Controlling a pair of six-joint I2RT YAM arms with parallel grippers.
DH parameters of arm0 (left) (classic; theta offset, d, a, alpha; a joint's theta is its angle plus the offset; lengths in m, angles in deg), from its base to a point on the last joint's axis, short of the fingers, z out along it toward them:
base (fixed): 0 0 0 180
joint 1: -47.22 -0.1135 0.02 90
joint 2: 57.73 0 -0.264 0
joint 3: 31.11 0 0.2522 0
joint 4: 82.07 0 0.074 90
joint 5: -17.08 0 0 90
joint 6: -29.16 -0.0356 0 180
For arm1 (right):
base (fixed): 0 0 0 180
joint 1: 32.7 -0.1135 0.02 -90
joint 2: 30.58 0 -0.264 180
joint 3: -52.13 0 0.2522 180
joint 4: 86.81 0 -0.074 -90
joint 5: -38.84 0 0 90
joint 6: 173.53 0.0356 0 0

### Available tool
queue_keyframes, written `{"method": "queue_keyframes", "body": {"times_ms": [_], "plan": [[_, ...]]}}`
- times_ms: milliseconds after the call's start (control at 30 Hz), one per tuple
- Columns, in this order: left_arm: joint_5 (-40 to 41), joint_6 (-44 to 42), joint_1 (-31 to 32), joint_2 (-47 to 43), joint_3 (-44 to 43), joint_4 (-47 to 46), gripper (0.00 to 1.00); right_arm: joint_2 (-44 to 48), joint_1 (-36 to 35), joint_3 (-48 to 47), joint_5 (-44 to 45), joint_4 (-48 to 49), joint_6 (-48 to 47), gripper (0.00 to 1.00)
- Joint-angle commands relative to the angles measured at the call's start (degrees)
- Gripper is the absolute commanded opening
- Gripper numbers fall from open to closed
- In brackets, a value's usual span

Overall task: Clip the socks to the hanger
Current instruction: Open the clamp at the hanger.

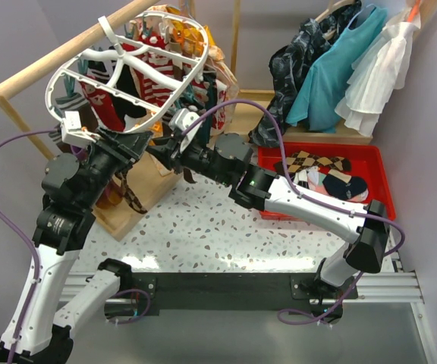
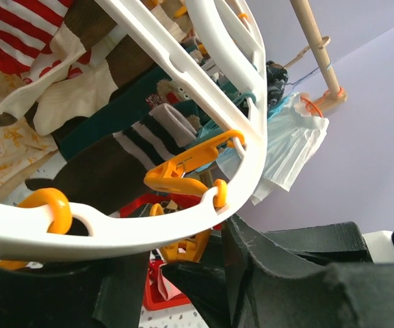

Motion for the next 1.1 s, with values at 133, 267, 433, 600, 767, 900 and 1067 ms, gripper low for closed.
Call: {"method": "queue_keyframes", "body": {"times_ms": [133,267,433,600,767,900,1067], "plan": [[5.22,-0.18,-0.3,1.84,0.19,-13.22,0.3,0.45,-3.88,2.04,-11.0,-4.01,0.48,0.09],[5.66,-2.72,-0.3,1.75,-0.77,-11.64,0.21,2.99,-3.88,4.05,-7.84,-6.03,0.31,0.24],[5.66,-6.24,-0.3,1.49,-0.25,-9.62,0.17,7.91,-3.79,7.13,-0.99,-13.47,-0.4,0.45],[5.57,-7.65,-0.3,0.87,0.89,-8.91,0.17,15.99,-1.52,11.53,13.4,-23.24,0.56,0.52],[5.57,-8.18,-0.3,0.53,0.9,-8.21,0.18,23.03,9.96,16.87,20.02,-35.29,5.48,0.54],[5.66,-8.53,-0.3,0.0,1.07,-8.21,0.18,25.68,20.97,20.23,24.25,-42.06,8.12,0.55],[5.75,-8.79,-0.3,-0.18,0.98,-7.86,0.18,23.59,34.06,23.83,22.76,-43.13,7.17,0.55]]}}
